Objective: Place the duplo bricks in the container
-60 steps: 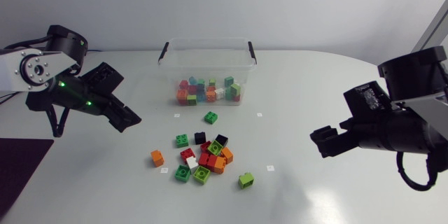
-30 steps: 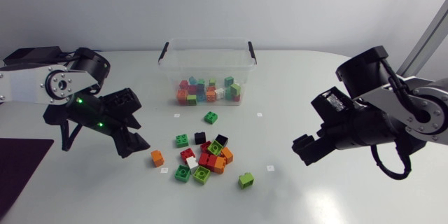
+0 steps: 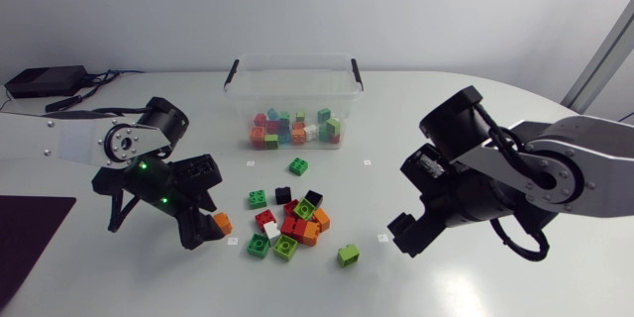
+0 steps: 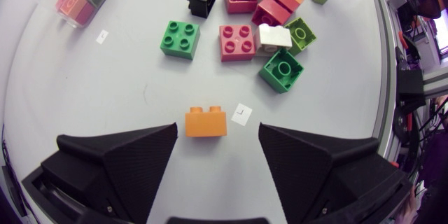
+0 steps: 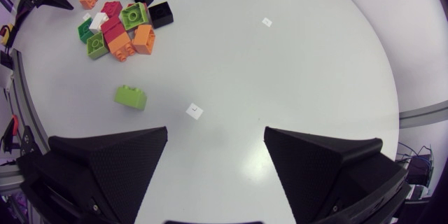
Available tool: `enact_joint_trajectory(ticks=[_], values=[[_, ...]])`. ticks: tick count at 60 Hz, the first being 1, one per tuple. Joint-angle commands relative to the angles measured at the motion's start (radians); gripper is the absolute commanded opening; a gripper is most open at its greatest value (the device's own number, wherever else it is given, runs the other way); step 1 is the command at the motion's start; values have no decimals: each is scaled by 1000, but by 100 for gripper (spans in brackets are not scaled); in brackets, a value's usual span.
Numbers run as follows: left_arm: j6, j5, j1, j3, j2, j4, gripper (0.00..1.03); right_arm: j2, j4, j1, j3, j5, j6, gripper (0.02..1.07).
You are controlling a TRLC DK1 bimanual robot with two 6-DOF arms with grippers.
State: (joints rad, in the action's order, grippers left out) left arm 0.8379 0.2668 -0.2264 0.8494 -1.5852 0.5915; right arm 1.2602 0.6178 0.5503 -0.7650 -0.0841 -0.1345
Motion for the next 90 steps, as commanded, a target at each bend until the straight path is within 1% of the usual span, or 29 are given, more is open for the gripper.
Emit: enact_joint_trajectory(ticks=[1, 5, 6, 11, 13, 17, 24, 26, 30, 35, 40, 42, 47, 53, 58, 62, 71, 82, 90], values=[[-8, -18, -16, -16, -32, -13, 74, 24, 0, 34, -10, -17, 22, 102], [-6, -21, -19, -18, -36, -13, 72, 38, -9, 50, -10, -25, 22, 102], [-6, -26, -21, -18, -41, -13, 69, 42, -12, 51, -10, -25, 21, 102], [-2, -47, -21, -19, -42, -16, 68, 73, -23, 63, -13, -25, 19, 102], [0, -49, -21, -19, -42, -21, 64, 84, -27, 68, -13, -29, 19, 102], [1, -51, -16, -16, -44, -25, 60, 99, -30, 86, -19, -36, 19, 102], [23, -51, -16, -15, -55, -27, 59, 125, -46, 111, -28, -37, 19, 102], [27, -51, -16, -13, -58, -29, 55, 139, -55, 114, -31, -37, 19, 102], [27, -49, -17, -7, -68, -30, 55, 165, -61, 122, -37, -36, 19, 101], [27, -47, -17, 5, -90, -30, 43, 186, -75, 138, -43, -34, 24, 99], [30, -40, -19, 11, -107, -32, 38, 206, -75, 161, -60, -34, 33, 99], [30, -34, -21, 16, -113, -32, 34, 214, -70, 171, -68, -29, 38, 99], [30, -17, -24, 16, -121, -35, 31, 237, -62, 186, -85, -13, 42, 99], [32, -9, -28, 17, -128, -41, 30, 254, -43, 189, -105, 7, 59, 99], [29, 11, -31, 22, -131, -42, 30, 263, -32, 191, -117, 58, 92, 99], [26, 17, -33, 28, -130, -41, 30, 281, -6, 197, -135, 78, 108, 99], [15, 43, -34, 42, -121, -30, 30, 335, 10, 209, -165, 116, 145, 99], [4, 52, -27, 48, -79, -9, 30, 387, 10, 224, -174, 122, 156, 99], [-31, 52, -33, 54, -64, -7, 31, 400, 7, 240, -180, 126, 164, 99]])
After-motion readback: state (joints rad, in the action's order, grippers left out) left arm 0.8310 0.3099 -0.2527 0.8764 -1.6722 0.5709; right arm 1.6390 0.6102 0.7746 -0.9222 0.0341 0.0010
